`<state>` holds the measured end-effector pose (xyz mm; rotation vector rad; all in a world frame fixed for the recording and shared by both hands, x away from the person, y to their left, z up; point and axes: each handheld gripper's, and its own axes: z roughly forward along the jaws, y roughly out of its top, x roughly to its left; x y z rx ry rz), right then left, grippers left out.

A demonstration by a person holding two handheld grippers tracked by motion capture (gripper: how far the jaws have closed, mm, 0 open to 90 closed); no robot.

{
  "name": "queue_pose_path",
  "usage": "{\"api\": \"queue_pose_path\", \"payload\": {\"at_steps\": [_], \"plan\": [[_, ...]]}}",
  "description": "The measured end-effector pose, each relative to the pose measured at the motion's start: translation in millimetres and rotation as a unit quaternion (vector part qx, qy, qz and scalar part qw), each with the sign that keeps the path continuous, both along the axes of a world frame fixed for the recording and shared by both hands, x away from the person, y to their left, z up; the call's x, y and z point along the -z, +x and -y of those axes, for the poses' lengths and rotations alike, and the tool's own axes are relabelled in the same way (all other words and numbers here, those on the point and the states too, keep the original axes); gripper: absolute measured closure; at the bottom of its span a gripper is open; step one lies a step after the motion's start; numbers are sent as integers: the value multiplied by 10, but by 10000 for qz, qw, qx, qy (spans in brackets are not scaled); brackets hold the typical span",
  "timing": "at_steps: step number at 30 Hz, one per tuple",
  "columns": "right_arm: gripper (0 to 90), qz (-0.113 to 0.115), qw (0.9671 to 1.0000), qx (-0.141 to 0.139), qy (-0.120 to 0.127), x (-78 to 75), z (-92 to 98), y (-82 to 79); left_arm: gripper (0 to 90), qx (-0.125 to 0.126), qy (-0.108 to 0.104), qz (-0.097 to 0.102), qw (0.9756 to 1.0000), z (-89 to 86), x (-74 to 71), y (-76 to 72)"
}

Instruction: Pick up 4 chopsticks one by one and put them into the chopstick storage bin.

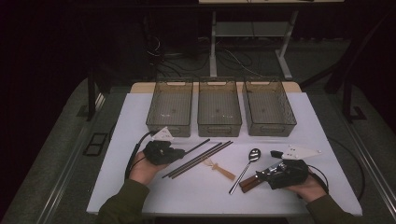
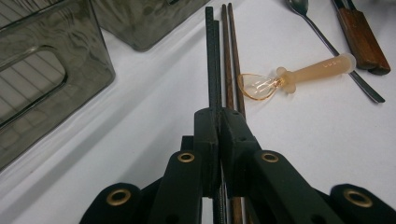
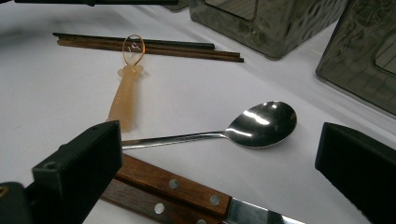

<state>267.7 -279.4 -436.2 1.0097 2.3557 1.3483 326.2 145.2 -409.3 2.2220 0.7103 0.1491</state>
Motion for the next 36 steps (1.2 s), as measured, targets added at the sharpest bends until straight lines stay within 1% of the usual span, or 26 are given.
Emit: {"api": "queue_pose_path", "payload": {"at_steps": [2, 5, 8, 13, 19, 22, 29, 36], "plan": [[8, 2, 10000, 1, 0, -1, 1, 0, 853, 2, -4, 23, 10000, -21, -27, 0], [8, 3, 10000, 1, 2, -1, 3, -1, 853, -56, -105, 15, 9999, -56, -66, -6], [8, -6, 10000, 3, -3, 0, -2, -1, 853, -76, -151, 40, 9998, -94, -98, -2], [8, 3, 10000, 6, -3, -1, 2, 1, 853, -195, -222, 57, 9995, -169, -146, 5], [8, 6, 10000, 3, -5, -2, 3, -1, 853, -320, -297, 134, 9990, -282, -199, 17], [8, 17, 10000, 8, -8, -2, 4, -1, 853, -450, -362, 151, 9982, -342, -214, 21], [8, 16, 10000, 8, -9, -1, 1, 1, 853, -669, -441, 189, 9966, -472, -235, 42], [9, 6, 10000, 10, -30, 2, -3, 1, 853, -836, -422, 228, 9953, -549, -254, 80]]}}
